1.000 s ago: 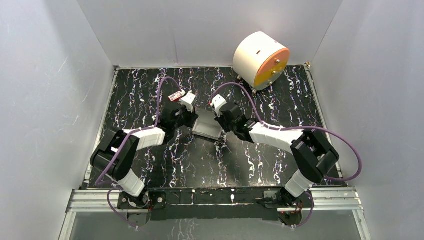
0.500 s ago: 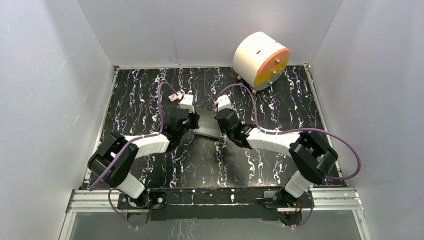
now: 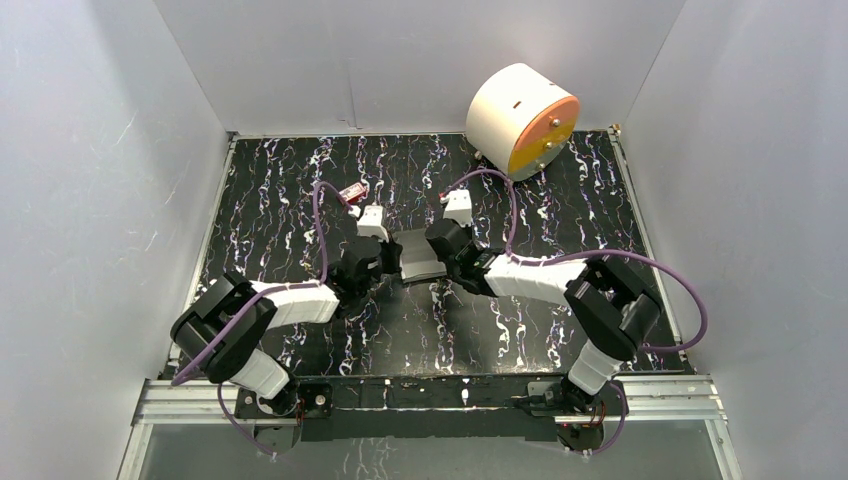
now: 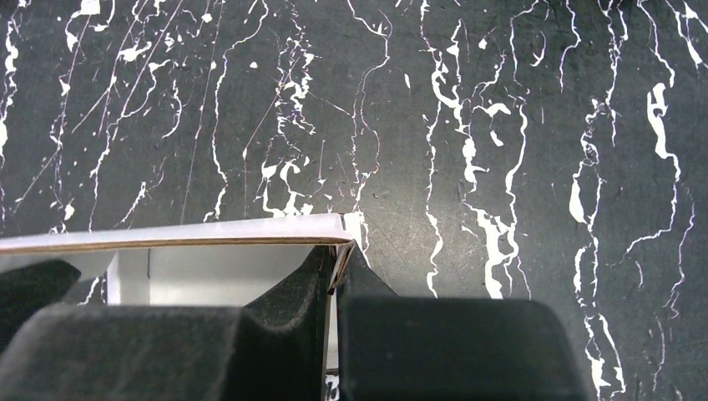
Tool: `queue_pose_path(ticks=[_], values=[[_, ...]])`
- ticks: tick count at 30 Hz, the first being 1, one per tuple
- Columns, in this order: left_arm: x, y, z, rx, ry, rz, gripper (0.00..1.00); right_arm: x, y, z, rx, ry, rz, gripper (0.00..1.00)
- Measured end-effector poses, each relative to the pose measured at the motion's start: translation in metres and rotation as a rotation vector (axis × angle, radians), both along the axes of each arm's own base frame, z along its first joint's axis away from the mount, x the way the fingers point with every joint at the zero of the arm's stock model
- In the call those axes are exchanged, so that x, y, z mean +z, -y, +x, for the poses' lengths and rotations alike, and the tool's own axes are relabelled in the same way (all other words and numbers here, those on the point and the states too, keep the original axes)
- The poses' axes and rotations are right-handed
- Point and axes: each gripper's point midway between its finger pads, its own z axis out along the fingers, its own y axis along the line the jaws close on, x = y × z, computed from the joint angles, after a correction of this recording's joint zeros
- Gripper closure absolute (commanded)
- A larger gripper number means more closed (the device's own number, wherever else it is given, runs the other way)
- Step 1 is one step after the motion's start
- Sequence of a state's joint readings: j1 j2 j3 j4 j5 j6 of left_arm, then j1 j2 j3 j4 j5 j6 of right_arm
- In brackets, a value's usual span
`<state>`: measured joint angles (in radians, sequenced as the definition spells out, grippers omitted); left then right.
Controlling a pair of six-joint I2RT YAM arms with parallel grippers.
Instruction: Fold the paper box
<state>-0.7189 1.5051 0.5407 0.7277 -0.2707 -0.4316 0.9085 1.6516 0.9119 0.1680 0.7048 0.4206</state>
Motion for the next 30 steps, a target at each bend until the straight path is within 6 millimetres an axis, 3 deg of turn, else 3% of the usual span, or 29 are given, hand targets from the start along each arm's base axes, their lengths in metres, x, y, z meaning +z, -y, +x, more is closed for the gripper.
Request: queue_pose_path(ticks=[30], values=[[-0.005, 0.012, -0.023, 0.135, 0.03, -0.09, 1.0, -0.006, 0.008, -0.023, -0.116, 0.121, 0.073, 0.94]])
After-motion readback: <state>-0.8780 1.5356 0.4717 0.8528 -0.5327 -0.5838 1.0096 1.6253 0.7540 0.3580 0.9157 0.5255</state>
